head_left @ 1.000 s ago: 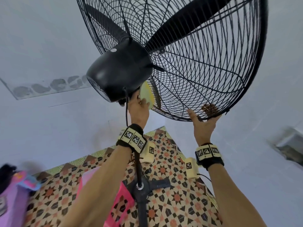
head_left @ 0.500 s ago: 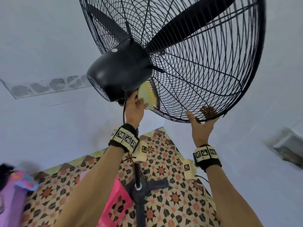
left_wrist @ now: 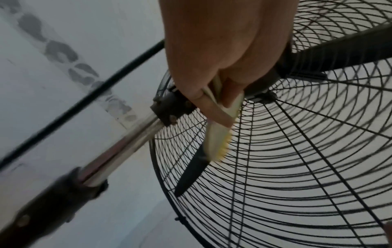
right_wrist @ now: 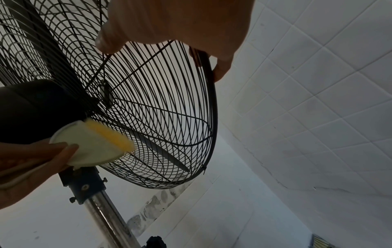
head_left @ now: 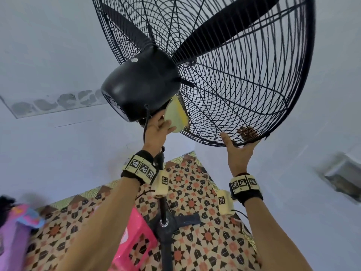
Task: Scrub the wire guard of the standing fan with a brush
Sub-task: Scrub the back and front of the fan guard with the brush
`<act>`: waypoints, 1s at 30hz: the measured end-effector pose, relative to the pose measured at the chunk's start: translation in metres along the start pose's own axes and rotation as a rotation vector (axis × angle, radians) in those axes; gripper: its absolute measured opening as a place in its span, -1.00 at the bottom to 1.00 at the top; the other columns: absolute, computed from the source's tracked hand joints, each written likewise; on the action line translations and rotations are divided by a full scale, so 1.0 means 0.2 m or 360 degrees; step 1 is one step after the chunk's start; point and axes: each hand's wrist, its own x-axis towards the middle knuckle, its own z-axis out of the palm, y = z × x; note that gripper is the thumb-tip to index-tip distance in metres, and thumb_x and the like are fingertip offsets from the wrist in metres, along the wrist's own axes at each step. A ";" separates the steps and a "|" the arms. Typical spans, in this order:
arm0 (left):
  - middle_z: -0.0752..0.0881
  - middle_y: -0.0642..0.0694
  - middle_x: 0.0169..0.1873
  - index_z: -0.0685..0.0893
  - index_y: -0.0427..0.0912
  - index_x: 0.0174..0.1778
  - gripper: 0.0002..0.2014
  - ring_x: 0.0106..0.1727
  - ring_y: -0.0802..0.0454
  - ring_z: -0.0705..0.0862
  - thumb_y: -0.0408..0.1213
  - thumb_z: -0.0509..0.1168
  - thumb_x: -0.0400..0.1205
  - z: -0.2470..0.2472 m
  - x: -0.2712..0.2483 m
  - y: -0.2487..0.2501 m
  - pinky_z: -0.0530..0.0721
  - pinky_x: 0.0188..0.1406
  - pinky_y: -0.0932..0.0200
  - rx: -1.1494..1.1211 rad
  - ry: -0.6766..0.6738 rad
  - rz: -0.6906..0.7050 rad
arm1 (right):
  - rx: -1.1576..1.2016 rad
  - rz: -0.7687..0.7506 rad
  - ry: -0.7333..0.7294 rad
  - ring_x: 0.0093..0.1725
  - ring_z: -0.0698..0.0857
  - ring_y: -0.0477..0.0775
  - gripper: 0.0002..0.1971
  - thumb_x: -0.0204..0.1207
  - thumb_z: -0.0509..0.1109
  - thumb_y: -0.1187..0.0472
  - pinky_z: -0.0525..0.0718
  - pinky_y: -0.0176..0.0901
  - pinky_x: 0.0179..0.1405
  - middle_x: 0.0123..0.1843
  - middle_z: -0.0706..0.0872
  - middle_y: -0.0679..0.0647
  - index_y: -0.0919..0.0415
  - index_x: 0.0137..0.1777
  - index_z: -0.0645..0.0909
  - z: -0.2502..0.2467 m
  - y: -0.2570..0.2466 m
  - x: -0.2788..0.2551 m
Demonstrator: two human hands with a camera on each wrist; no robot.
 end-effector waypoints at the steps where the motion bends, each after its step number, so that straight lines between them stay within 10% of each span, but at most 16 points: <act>1: 0.67 -0.33 0.43 0.45 -0.34 0.66 -0.53 0.34 -0.10 0.73 -0.54 0.25 0.80 -0.03 -0.01 0.00 0.81 0.10 0.21 0.0005 -0.0089 0.0003 | 0.0015 -0.0003 0.0005 0.37 0.52 -0.20 0.00 0.30 0.76 -0.01 0.37 -0.28 0.53 0.35 0.55 -0.27 -0.20 0.57 0.12 0.00 0.01 0.00; 5: 0.71 -0.24 0.39 0.44 -0.29 0.68 -0.52 0.30 0.02 0.76 -0.50 0.27 0.80 -0.09 -0.04 0.01 0.83 0.11 0.13 -0.0080 -0.0077 -0.0013 | 0.0047 0.0005 -0.0039 0.45 0.51 -0.02 0.12 0.29 0.75 -0.03 0.40 -0.53 0.43 0.47 0.55 0.04 0.16 0.72 0.12 0.01 0.02 -0.01; 10: 0.75 -0.05 0.27 0.34 -0.15 0.76 -0.46 0.07 0.36 0.80 -0.45 0.24 0.83 -0.03 -0.06 -0.01 0.84 0.10 0.12 0.0053 0.0073 0.0091 | 0.0050 -0.0021 -0.0042 0.41 0.54 -0.03 0.09 0.28 0.75 -0.05 0.40 -0.65 0.32 0.40 0.57 0.00 0.09 0.68 0.14 0.00 0.01 0.01; 15: 0.69 -0.19 0.44 0.45 -0.02 0.72 -0.47 0.26 -0.05 0.76 -0.44 0.27 0.81 0.03 -0.06 -0.03 0.83 -0.23 0.22 0.0191 0.0147 0.0205 | 0.0092 0.0004 -0.0029 0.44 0.53 0.00 0.17 0.28 0.76 -0.04 0.39 -0.75 0.24 0.46 0.56 0.04 0.17 0.74 0.08 0.01 0.03 0.00; 19: 0.77 -0.33 0.27 0.48 0.04 0.71 -0.46 -0.23 0.11 0.78 -0.39 0.31 0.79 -0.04 -0.02 -0.05 0.87 -0.25 0.02 0.0604 -0.0081 0.0165 | 0.0078 -0.0007 -0.0032 0.45 0.48 -0.02 0.14 0.33 0.75 0.06 0.33 -0.80 0.23 0.44 0.52 0.01 0.16 0.74 0.05 0.00 0.03 0.01; 24: 0.70 -0.18 0.43 0.44 0.15 0.71 -0.44 0.27 -0.09 0.74 -0.39 0.28 0.81 0.00 -0.07 -0.06 0.88 -0.12 0.10 0.0329 0.0142 0.0304 | 0.0033 -0.0027 -0.0036 0.42 0.51 -0.01 0.05 0.33 0.76 0.08 0.36 -0.76 0.25 0.41 0.55 0.02 0.10 0.67 0.13 0.00 0.03 0.02; 30: 0.70 -0.18 0.42 0.44 0.32 0.68 -0.47 0.06 -0.12 0.79 -0.22 0.25 0.80 0.06 -0.08 -0.12 0.86 -0.24 0.16 0.0473 0.0250 0.0547 | 0.0027 -0.0027 -0.0035 0.43 0.52 0.03 0.03 0.34 0.76 0.08 0.39 -0.73 0.26 0.41 0.56 0.04 0.00 0.63 0.10 0.00 0.03 0.01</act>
